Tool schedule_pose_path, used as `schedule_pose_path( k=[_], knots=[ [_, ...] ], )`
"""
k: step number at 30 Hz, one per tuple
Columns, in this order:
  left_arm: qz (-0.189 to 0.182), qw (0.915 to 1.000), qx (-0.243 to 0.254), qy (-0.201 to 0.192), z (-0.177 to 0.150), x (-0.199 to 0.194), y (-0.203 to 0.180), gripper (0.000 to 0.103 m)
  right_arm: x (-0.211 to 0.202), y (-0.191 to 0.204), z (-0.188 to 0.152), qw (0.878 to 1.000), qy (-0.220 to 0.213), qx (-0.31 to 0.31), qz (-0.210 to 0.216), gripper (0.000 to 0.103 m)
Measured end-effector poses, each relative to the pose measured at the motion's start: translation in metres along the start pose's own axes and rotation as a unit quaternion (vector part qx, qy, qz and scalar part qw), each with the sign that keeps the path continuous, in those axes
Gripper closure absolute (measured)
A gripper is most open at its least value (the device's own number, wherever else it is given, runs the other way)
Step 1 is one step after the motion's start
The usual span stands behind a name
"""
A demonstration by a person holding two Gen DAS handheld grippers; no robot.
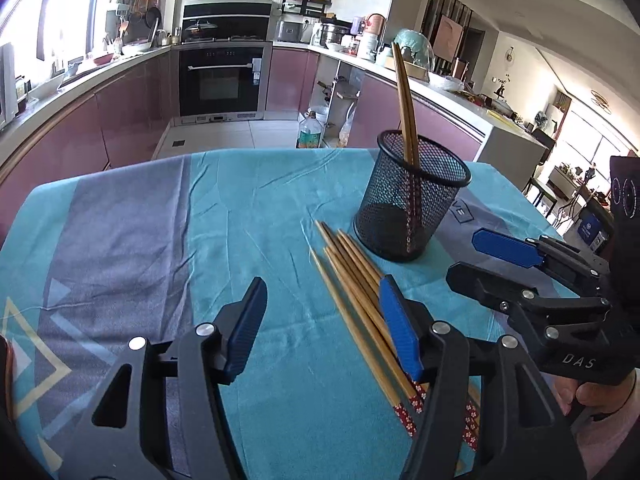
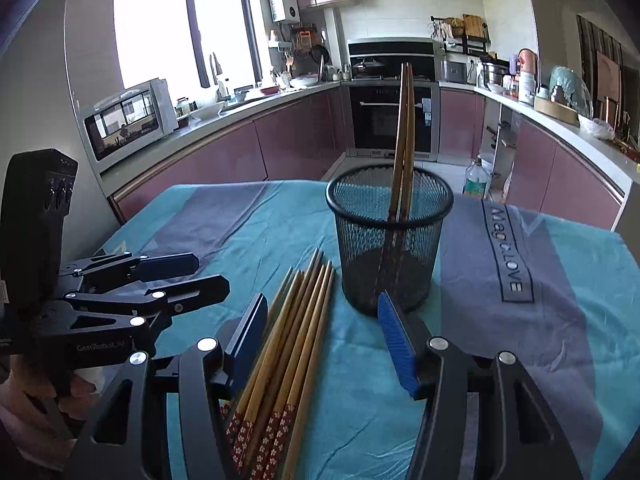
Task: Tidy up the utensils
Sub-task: 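Move both open grippers back down to the chopstick pile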
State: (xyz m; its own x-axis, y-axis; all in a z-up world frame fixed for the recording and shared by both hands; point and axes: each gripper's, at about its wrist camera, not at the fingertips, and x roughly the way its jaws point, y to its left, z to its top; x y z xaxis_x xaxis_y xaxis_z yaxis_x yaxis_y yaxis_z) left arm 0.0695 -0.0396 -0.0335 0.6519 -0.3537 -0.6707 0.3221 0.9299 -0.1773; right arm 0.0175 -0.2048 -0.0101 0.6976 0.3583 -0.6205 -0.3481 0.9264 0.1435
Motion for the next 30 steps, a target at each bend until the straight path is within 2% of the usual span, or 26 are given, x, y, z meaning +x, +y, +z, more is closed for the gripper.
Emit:
schedule_pose_path(
  k=[11, 17, 30],
  knots=[
    [-0.011, 0.9989, 0.005, 0.044, -0.027, 0.019, -0.011, 0.043, 0.021, -0.005, -0.029, 0.998, 0.054, 0.022, 0.009, 0.051],
    [-0.002, 0.9973, 0.006, 0.073, -0.035, 0.036, -0.015, 0.043, 0.024, -0.006, -0.032, 0.998, 0.061, 0.025, 0.004, 0.053],
    [0.014, 0.9967, 0.024, 0.076, -0.035, 0.048, -0.022, 0.043, 0.032, -0.009, -0.035, 0.996, 0.086, 0.029, -0.004, 0.062]
  ],
)
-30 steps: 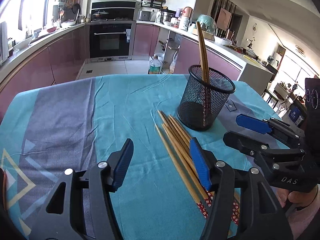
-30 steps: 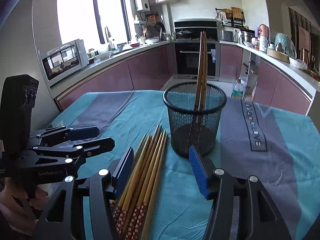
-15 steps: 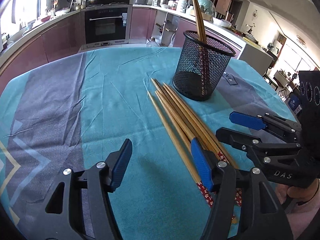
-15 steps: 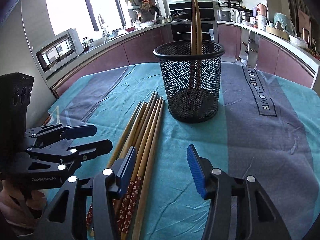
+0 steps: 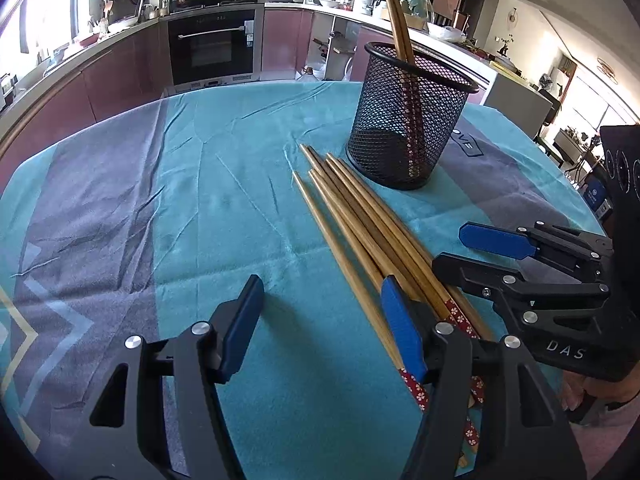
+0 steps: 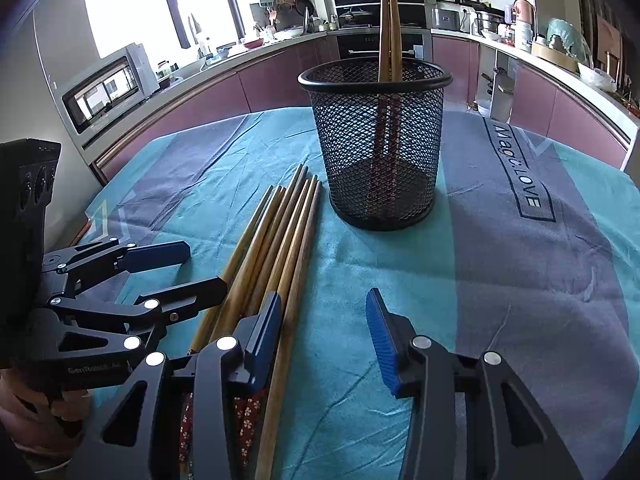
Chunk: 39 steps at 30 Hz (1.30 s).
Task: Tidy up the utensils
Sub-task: 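Move both open grippers back down to the chopstick pile, then close the right gripper on a chopstick and lift it upright while the left gripper grasps another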
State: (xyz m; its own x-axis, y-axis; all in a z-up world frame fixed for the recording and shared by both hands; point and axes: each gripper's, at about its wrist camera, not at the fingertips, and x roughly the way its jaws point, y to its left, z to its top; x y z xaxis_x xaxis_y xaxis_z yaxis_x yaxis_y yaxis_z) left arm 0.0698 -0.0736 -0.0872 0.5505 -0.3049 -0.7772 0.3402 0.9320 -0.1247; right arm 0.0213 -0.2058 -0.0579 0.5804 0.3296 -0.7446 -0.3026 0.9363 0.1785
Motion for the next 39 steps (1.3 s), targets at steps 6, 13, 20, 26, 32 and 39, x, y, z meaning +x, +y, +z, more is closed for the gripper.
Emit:
schedule_pose_path(
  k=[6, 13, 20, 26, 32, 39],
  knots=[
    [0.012, 0.9999, 0.010, 0.000, -0.002, 0.004, -0.006, 0.046, 0.002, 0.002, 0.001, 1.000, 0.003, -0.005, -0.005, 0.063],
    [0.020, 0.9997, 0.015, -0.002, -0.004, 0.006, -0.006, 0.050, 0.007, 0.010, 0.004, 1.000, 0.009, -0.022, -0.018, 0.065],
    [0.027, 0.9993, 0.027, -0.001, -0.003, 0.009, -0.007, 0.059, 0.015, 0.018, 0.009, 0.999, 0.015, -0.039, -0.029, 0.065],
    [0.028, 0.9994, 0.021, -0.001, -0.001, 0.010, -0.003, 0.072, 0.020, 0.020, 0.012, 0.998, 0.015, -0.044, -0.034, 0.068],
    [0.025, 0.9996, 0.012, 0.002, 0.001, 0.010, 0.003, 0.076, 0.023, 0.022, 0.017, 0.998, 0.017, -0.050, -0.041, 0.074],
    [0.028, 0.9996, 0.006, 0.002, 0.004, 0.012, 0.006, 0.081, 0.025, 0.021, 0.019, 0.998, 0.017, -0.045, -0.029, 0.092]
  ],
)
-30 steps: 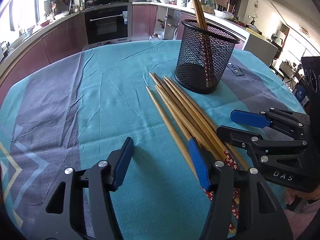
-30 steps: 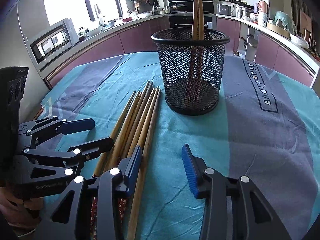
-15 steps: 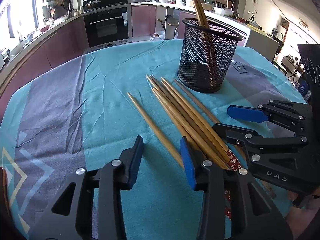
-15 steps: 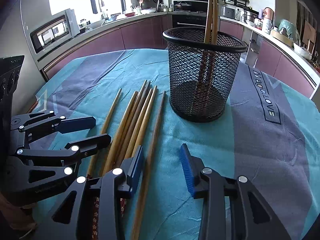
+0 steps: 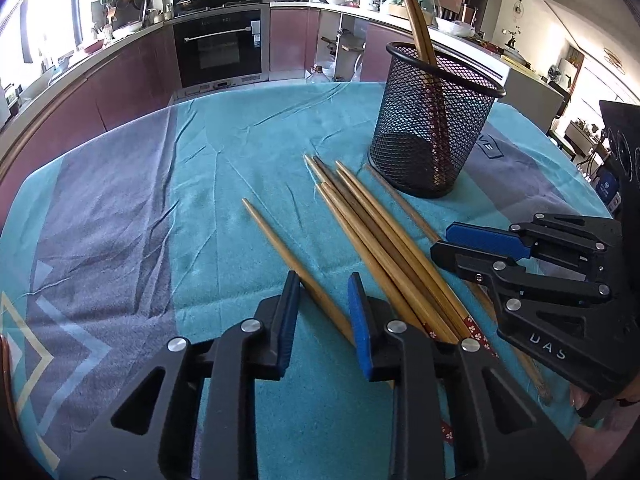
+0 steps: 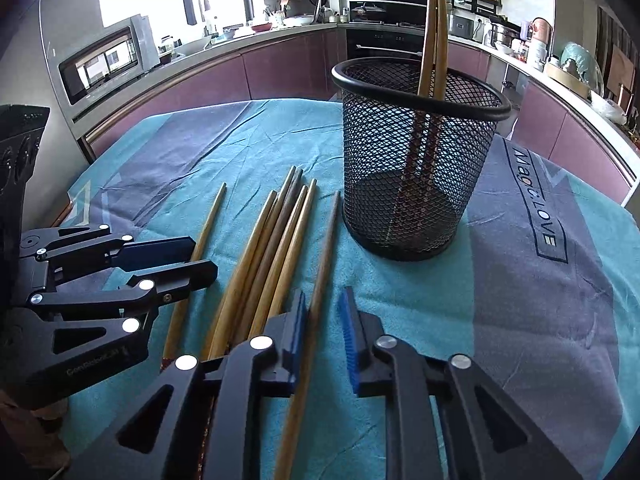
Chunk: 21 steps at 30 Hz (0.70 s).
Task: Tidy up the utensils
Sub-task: 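Close the right gripper on a chopstick and lift it upright while the left gripper grasps another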
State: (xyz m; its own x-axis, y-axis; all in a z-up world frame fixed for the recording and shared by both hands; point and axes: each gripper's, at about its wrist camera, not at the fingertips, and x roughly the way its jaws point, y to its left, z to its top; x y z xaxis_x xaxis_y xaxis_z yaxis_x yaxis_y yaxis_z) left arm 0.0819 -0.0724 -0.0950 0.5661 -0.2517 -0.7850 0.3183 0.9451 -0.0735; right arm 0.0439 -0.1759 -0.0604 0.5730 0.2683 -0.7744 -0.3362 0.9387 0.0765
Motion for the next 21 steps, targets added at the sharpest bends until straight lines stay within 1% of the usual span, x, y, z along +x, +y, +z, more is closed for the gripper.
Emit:
schedule_pose_path(
  k=[2, 7, 10, 12, 13, 15, 18, 20, 21],
  knots=[
    [-0.001, 1.0000, -0.005, 0.001, -0.001, -0.001, 0.002, 0.083, 0.000, -0.001, 0.000, 1.000, 0.001, 0.004, 0.006, 0.096],
    [-0.008, 0.9997, -0.022, 0.002, -0.002, -0.005, 0.008, 0.089, -0.002, -0.006, -0.001, 1.000, 0.004, 0.020, 0.024, 0.097],
    [-0.007, 0.9998, -0.020, 0.002, -0.002, -0.006, 0.009, 0.089, -0.003, -0.008, -0.002, 0.999, 0.005, 0.023, 0.029, 0.097],
    [0.000, 0.9998, -0.020, 0.005, -0.001, -0.004, 0.011, 0.084, -0.002, -0.009, -0.001, 0.999, 0.007, 0.025, 0.026, 0.097],
    [0.005, 0.9998, -0.021, 0.005, -0.001, -0.003, 0.011, 0.076, -0.001, -0.009, 0.001, 0.999, 0.007, 0.022, 0.025, 0.096],
    [0.008, 0.9998, -0.018, 0.005, 0.001, -0.001, 0.012, 0.076, 0.001, -0.008, 0.004, 1.000, 0.007, 0.019, 0.022, 0.094],
    [0.008, 0.9998, -0.019, 0.005, 0.003, 0.001, 0.013, 0.076, 0.003, -0.007, 0.005, 1.000, 0.004, 0.011, 0.018, 0.094],
    [0.013, 0.9997, -0.021, 0.005, 0.005, 0.002, 0.013, 0.080, 0.004, -0.008, 0.006, 1.000, 0.002, 0.014, 0.021, 0.095],
    [0.013, 0.9997, -0.021, 0.005, 0.005, 0.003, 0.013, 0.085, 0.004, -0.009, 0.006, 1.000, 0.002, 0.014, 0.021, 0.096]
  ],
)
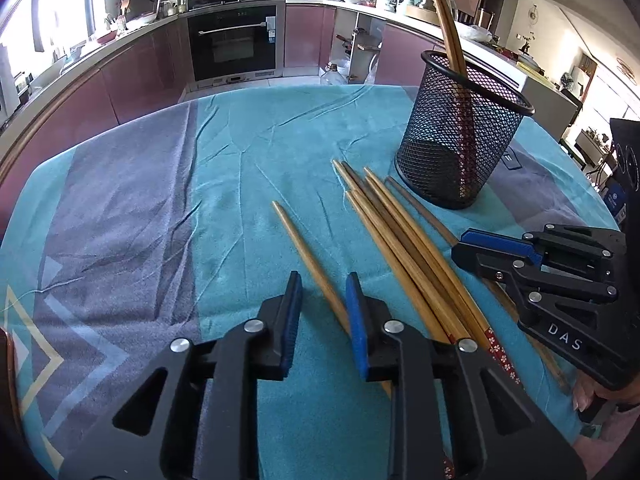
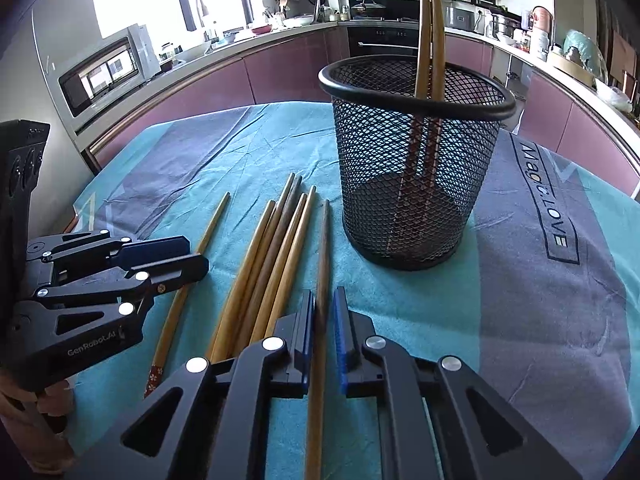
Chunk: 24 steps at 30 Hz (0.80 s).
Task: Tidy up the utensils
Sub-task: 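Close the right gripper on a chopstick and lift it upright while the left gripper grasps another, then drop the left gripper's chopstick into the mesh cup while the right gripper holds its chopstick above the cup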
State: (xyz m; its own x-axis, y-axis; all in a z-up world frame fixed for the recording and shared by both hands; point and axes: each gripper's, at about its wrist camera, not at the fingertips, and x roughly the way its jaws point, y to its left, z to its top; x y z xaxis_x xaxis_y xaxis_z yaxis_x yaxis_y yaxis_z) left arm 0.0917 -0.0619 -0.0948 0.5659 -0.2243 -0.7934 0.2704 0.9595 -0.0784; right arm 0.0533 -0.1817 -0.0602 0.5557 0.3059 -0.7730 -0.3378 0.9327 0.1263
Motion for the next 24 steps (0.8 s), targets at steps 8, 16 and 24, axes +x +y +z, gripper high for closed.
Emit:
schedule_pose_path(
  k=[8, 16, 24],
  knots=[
    [-0.013, 0.9998, -0.012, -0.010, 0.002, -0.009, 0.001, 0.096, -0.017, -0.007, -0.003, 1.000, -0.020, 0.007, 0.016, 0.098],
    [-0.060, 0.9974, -0.017, -0.037, 0.009, -0.039, 0.004, 0.096, -0.048, -0.008, 0.000, 0.997, -0.059, 0.004, 0.044, 0.098],
    [-0.108, 0.9912, -0.018, -0.074, 0.024, -0.076, 0.005, 0.097, -0.077, -0.014, 0.006, 0.993, -0.097, 0.013, 0.065, 0.098]
  ],
)
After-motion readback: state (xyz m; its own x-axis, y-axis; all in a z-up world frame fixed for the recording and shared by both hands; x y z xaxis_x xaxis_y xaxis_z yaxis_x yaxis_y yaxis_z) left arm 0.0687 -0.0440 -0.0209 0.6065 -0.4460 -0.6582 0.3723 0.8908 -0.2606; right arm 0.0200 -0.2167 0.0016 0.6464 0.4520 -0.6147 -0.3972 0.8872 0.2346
